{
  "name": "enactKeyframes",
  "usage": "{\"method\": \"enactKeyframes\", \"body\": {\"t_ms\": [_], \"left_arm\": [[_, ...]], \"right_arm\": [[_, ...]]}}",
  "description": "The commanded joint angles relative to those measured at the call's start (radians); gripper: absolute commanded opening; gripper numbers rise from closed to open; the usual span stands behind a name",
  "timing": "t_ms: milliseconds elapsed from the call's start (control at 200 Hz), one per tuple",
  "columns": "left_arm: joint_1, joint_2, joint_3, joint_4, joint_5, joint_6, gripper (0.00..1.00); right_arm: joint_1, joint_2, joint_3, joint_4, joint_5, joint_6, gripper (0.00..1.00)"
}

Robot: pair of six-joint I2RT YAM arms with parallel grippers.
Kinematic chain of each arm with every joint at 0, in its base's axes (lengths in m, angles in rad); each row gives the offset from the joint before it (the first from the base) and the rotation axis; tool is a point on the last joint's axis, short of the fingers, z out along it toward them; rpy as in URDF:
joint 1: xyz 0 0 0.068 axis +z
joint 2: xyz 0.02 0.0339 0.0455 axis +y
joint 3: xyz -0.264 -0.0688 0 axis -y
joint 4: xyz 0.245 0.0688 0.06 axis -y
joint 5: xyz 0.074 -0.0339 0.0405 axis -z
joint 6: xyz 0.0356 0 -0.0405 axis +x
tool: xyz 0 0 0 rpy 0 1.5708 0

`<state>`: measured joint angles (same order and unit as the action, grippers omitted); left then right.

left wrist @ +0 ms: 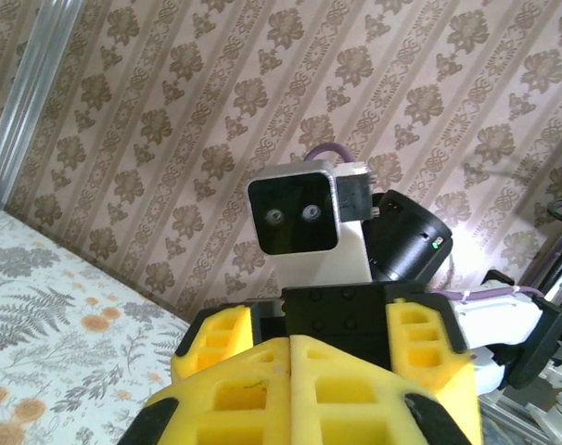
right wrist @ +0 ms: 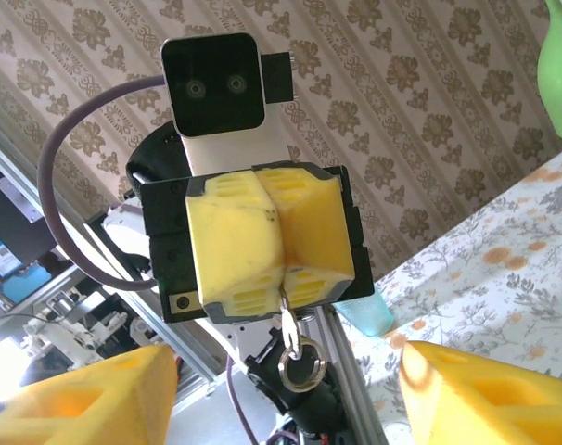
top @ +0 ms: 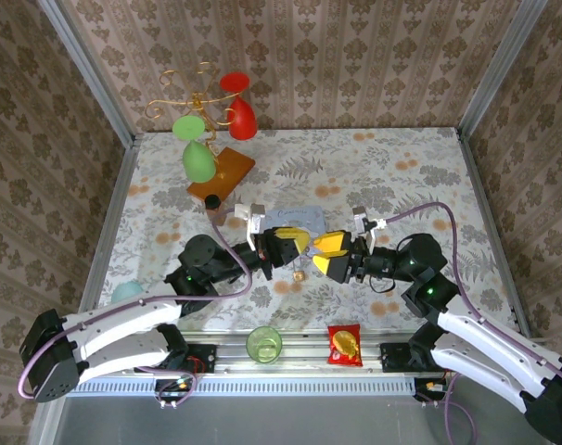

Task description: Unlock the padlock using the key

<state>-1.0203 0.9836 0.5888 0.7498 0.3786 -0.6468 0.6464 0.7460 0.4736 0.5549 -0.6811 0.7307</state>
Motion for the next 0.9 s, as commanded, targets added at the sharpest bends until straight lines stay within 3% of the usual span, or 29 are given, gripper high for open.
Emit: {"method": "enactKeyframes", "body": {"t_ms": [0,160,275,545,700,820,895], "left_arm": [[0.004,0.012,-0.011,0.089,0.037,-0.006,0.00],[0.004,0.026,-0.010,0.105,0.047,-0.020,0.00],[0.004,0.030,-0.013,0.103,0.046,-0.021,0.00],[0.003,0.039,-0.025,0.111,0.049,-0.035,0.00],[0.003,0.042,-0.041,0.134,0.039,-0.046,0.00],[0.002,0.046,-0.047,0.151,0.036,-0.054,0.00],[0.002,0.051,-0.054,0.161,0.027,-0.056,0.00]], "right_arm": [[0.020,0.003,0.017,0.030,0.007,-0.033,0.61],[0.049,0.038,0.032,0.034,0.024,-0.052,0.56],[0.061,0.054,0.037,0.051,0.032,-0.060,0.45],[0.064,0.044,0.016,0.070,0.073,-0.068,0.36],[0.064,0.047,0.011,0.079,0.079,-0.067,0.25],[0.064,0.045,0.002,0.090,0.090,-0.061,0.01],[0.064,0.045,0.000,0.091,0.085,-0.055,0.00]]}}
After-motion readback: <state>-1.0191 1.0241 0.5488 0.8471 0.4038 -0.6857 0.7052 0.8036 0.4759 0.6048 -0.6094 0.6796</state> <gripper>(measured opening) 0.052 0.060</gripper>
